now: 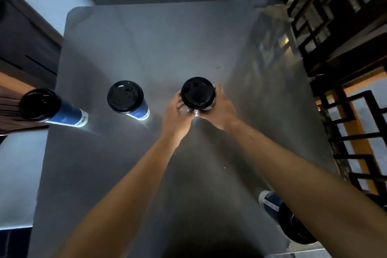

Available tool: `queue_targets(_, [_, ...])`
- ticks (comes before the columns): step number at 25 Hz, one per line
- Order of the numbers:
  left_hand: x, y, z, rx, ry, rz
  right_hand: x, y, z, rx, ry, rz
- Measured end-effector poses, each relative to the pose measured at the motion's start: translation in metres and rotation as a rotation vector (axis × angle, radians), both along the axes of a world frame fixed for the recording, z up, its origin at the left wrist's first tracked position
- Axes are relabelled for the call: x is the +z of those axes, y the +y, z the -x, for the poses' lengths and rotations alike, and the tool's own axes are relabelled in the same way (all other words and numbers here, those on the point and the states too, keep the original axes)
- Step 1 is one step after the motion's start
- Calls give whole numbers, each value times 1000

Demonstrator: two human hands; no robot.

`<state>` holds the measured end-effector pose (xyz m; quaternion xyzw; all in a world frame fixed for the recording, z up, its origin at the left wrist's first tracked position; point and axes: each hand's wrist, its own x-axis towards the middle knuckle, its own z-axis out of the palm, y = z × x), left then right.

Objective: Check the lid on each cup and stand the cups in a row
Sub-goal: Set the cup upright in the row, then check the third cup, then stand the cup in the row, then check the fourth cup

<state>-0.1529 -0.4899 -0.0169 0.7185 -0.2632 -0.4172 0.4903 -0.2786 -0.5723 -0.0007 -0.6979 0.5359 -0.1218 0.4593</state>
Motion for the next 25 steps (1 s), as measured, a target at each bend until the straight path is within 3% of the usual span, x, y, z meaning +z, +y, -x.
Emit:
queue_targets(7, [-1, -3, 0, -9, 31, -55, -4, -5, -4, -5, 23, -68])
queue_targets(12, [1, 8, 7, -2, 74, -295, 8, -2, 9, 133, 158, -142])
queue_targets(17, [10, 47, 47, 165, 23, -466, 41, 9, 68, 87, 264, -37])
queue_targets(20, [14, 78, 103, 124, 89, -403, 56, 24, 122, 2, 226, 44])
queue_targets(25, [23, 122, 200, -25, 218, -114, 66, 67, 203, 51, 136, 28])
